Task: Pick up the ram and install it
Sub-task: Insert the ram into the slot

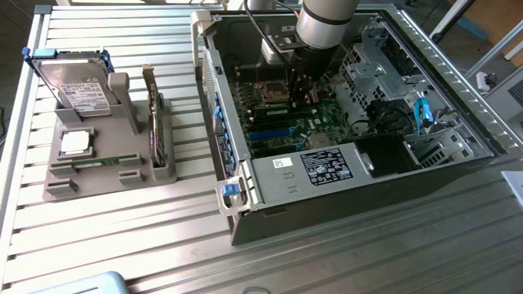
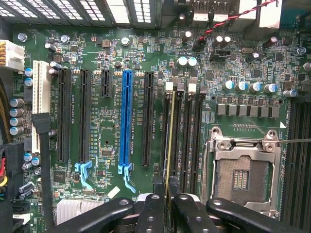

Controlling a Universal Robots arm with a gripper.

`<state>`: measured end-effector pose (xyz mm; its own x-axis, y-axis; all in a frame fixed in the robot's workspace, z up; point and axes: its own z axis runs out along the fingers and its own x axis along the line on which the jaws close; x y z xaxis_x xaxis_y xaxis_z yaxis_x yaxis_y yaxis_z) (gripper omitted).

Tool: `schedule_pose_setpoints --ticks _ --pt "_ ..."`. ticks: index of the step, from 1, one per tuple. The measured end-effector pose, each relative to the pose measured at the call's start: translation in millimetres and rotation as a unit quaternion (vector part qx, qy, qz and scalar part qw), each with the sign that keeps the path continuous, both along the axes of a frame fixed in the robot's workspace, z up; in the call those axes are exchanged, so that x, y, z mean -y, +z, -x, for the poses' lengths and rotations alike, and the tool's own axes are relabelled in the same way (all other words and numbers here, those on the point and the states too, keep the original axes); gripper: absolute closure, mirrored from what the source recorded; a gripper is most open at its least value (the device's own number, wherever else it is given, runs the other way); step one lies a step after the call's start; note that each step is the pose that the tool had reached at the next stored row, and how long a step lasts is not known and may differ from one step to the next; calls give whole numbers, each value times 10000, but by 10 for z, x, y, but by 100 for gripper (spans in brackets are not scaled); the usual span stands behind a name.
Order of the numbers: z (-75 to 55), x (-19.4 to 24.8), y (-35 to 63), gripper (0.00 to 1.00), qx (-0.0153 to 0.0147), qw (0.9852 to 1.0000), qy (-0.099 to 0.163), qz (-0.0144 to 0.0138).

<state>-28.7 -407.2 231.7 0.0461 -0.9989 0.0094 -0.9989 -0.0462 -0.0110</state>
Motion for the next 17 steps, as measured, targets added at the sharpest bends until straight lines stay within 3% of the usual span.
schedule_pose_setpoints --ticks 8,17 --pt "-5 0 -20 86 -3 10000 0 -24" --pt "-48 1 -20 86 -3 10000 32 -24"
